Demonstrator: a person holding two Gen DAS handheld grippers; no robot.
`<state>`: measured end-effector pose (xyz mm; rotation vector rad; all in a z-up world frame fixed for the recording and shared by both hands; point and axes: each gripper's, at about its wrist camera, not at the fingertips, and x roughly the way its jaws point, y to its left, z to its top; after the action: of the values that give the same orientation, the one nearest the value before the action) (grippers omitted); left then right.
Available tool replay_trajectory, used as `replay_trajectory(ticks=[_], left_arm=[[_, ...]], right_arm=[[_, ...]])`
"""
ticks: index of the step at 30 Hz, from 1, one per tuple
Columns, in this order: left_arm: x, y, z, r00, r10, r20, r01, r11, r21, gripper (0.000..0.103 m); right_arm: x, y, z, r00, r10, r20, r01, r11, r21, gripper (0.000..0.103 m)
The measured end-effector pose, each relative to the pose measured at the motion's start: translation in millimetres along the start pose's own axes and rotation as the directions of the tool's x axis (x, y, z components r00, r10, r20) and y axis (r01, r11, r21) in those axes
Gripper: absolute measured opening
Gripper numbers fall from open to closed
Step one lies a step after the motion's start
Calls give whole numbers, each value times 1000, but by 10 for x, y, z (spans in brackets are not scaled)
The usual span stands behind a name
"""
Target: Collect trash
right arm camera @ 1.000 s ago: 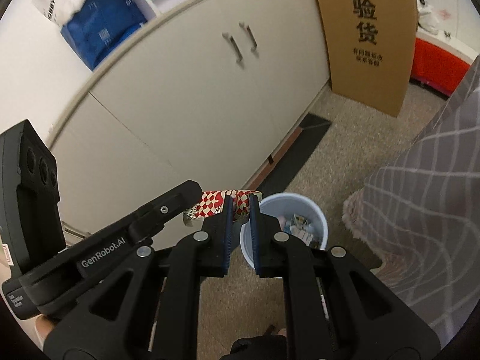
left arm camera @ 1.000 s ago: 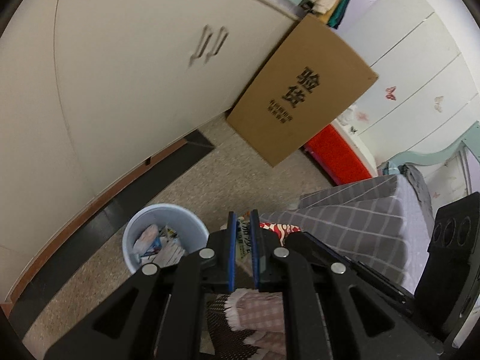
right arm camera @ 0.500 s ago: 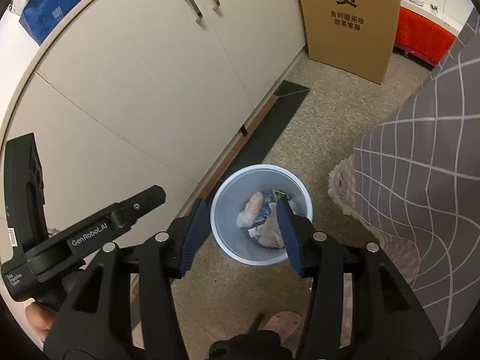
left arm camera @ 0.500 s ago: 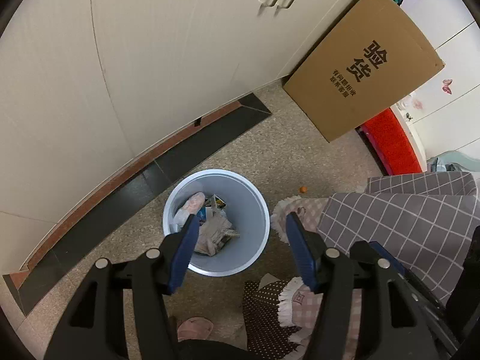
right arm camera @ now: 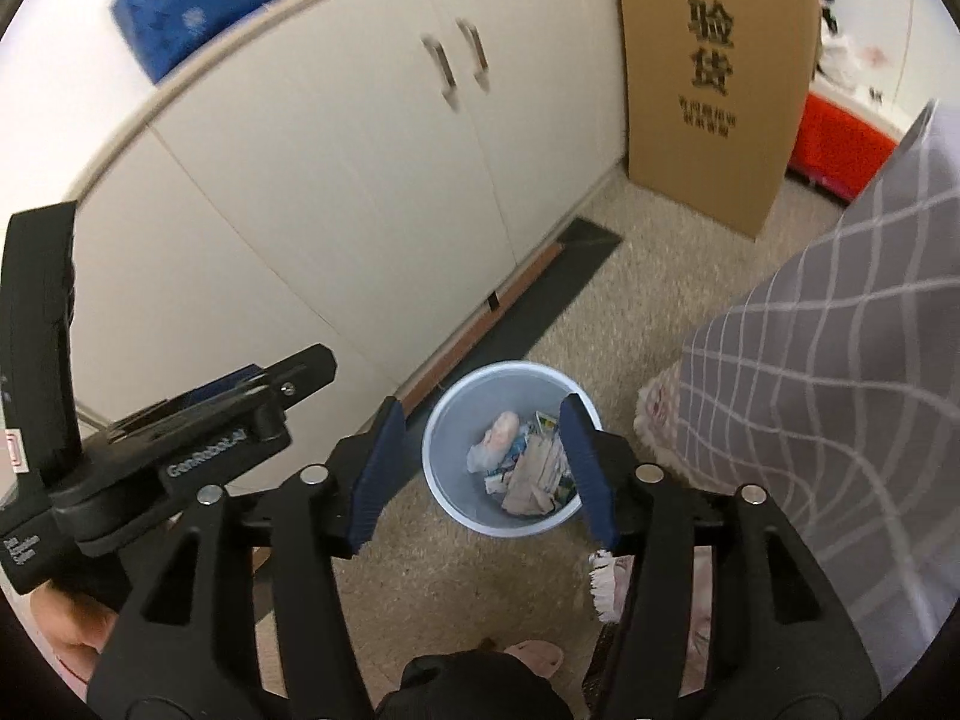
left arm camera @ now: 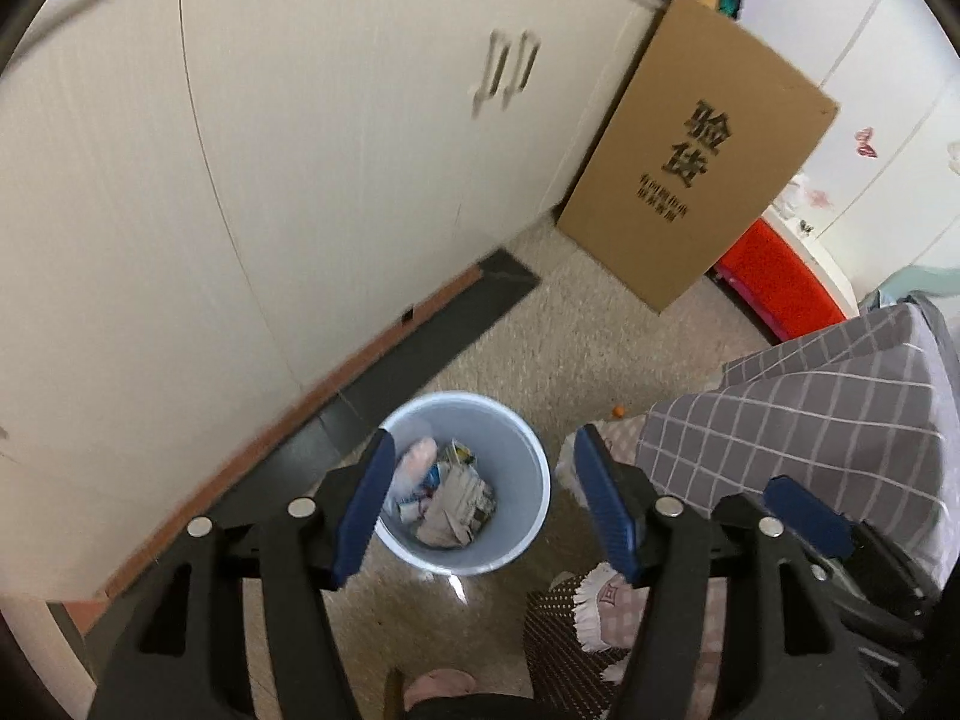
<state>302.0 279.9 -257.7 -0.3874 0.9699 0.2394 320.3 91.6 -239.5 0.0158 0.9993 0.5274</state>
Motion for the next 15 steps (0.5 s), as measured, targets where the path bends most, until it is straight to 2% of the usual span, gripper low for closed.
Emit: replay_trajectory(ticks=[7,11,15], left_arm=[[-774,-317,44,989,6,145,-19,996,89,69],[-1199,-556,-15,974,-13,225,-20,989,144,70],[-1606,-820,-116,956,-65,285,9,981,195,75]], right_arm=[[-805,115,39,989,-20,147,27,999,-44,59],[-1214,70,11,975,-56,217,67,997,-40,62],[-1693,-18,-87,953,-102,286,113,993,-21,63]])
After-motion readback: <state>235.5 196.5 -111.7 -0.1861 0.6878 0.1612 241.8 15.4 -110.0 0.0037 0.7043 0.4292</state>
